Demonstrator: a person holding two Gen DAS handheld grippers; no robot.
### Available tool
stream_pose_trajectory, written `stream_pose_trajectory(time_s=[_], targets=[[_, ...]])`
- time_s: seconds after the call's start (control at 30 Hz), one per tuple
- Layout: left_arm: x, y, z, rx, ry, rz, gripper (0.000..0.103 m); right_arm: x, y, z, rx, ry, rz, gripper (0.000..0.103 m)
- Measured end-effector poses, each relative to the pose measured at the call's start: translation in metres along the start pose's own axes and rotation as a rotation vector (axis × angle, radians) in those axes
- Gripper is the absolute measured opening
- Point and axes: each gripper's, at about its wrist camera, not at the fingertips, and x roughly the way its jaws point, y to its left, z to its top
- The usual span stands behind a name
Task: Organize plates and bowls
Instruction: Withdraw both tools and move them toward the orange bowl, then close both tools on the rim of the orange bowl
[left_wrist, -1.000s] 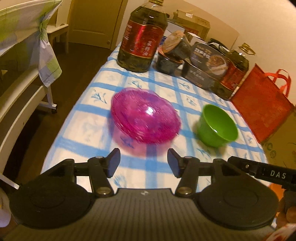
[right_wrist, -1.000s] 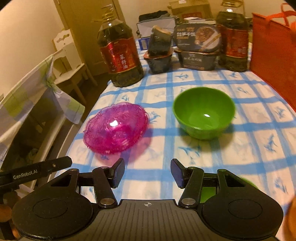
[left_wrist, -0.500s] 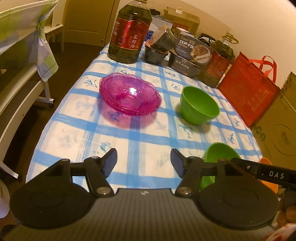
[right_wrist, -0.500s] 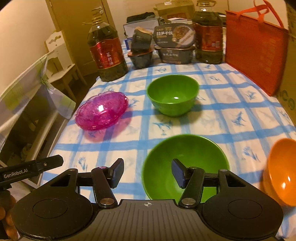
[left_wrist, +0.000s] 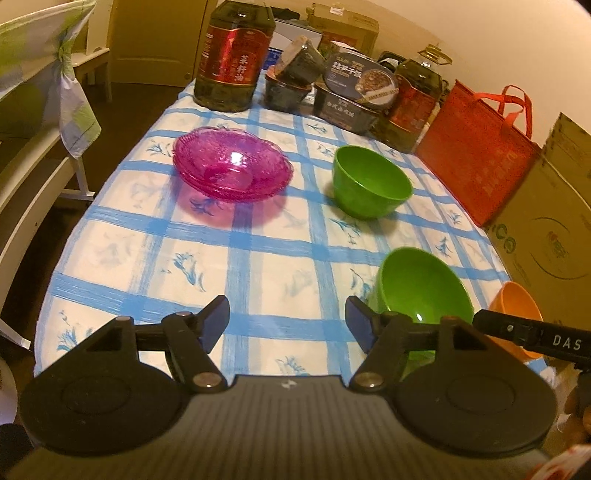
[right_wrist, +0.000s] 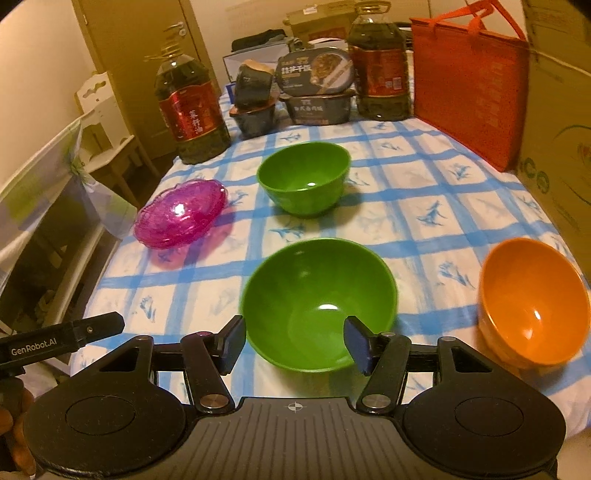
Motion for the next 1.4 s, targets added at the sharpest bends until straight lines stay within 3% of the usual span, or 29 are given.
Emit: stream_pose_trajectory(time_s=[0.97,1.4], targets=[[0.011,-0.049,-0.007,0.078,0.038,-0.096,0.068,-0.028,-0.063,-0.027,0.127,-0.015,-0.085,0.059],[0.035,-0.142,-0.002,0.205,0.084,-0.244,0.068,-0.063,-0.136,-0.030,0.270,-0.090,-0.239,0.059]])
